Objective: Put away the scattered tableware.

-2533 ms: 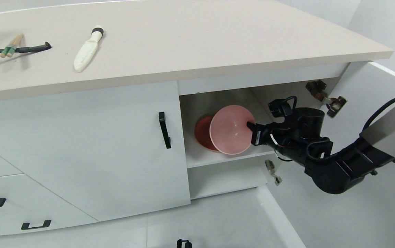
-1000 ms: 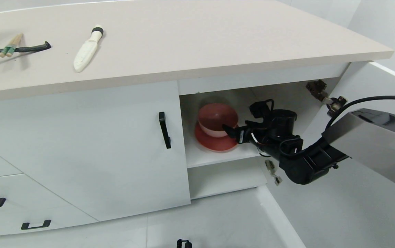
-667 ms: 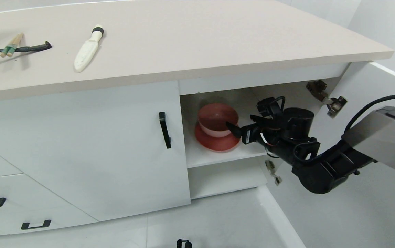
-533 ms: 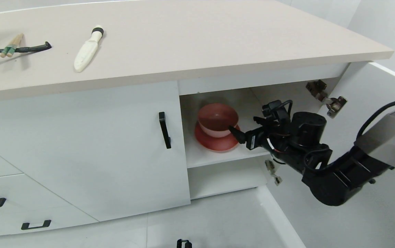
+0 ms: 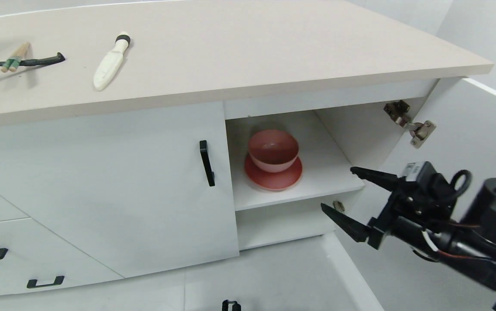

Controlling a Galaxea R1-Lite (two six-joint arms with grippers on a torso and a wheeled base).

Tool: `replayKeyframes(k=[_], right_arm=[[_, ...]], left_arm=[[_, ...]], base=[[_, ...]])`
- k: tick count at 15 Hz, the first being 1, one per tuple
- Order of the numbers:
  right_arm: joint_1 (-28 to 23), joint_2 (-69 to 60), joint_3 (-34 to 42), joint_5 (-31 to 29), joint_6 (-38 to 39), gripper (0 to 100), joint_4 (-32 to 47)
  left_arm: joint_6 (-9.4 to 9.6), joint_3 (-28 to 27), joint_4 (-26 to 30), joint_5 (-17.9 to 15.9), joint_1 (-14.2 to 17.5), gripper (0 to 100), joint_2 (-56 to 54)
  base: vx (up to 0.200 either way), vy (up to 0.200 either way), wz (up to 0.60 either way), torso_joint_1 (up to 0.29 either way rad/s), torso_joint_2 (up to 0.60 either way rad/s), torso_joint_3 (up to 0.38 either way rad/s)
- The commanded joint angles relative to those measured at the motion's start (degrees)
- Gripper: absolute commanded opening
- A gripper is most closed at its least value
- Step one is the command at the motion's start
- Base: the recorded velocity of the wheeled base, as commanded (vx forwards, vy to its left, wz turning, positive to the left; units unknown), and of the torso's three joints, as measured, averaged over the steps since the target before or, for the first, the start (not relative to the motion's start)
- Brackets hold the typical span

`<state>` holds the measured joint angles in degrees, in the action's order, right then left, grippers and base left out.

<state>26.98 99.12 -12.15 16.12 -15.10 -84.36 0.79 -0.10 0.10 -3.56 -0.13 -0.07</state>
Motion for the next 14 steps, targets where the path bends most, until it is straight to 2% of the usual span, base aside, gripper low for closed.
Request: replayKeyframes(k=[1, 4, 6, 8, 11, 13, 14], right_arm=[[-1.3, -11.8, 7.5, 0.8, -0.5, 100, -0.3], [-4.7, -21.1, 12.2, 0.9, -0.5, 100, 0.2], [-5.7, -24.2, 12.2, 0.7, -0.1, 100, 1.7], [-8.6, -31.0, 12.2, 0.5, 0.1, 100, 9.2], [-15.7, -51.4, 12.2, 0.6, 1.9, 100, 29.6], [-18.6, -71.7, 12.2, 0.9, 5.6, 100, 50.8], [-19.9, -77.5, 12.2, 1.1, 7.0, 100, 56.3]], left_arm=[[0.00, 0.0, 0.0, 0.0, 0.0, 100, 0.1], [0.00, 0.0, 0.0, 0.0, 0.0, 100, 0.1], [-0.09, 0.0, 0.0, 0.0, 0.0, 100, 0.1], [-0.09, 0.0, 0.0, 0.0, 0.0, 100, 0.1], [-0.09, 0.0, 0.1, 0.0, 0.0, 100, 0.1], [-0.09, 0.0, 0.0, 0.0, 0.0, 100, 0.1], [-0.09, 0.0, 0.0, 0.0, 0.0, 100, 0.1]], base=[[0.000, 0.000, 0.00, 0.000, 0.00, 0.000], [0.000, 0.000, 0.00, 0.000, 0.00, 0.000], [0.000, 0.000, 0.00, 0.000, 0.00, 0.000], [0.000, 0.000, 0.00, 0.000, 0.00, 0.000], [0.000, 0.000, 0.00, 0.000, 0.00, 0.000], [0.000, 0.000, 0.00, 0.000, 0.00, 0.000], [0.000, 0.000, 0.00, 0.000, 0.00, 0.000]])
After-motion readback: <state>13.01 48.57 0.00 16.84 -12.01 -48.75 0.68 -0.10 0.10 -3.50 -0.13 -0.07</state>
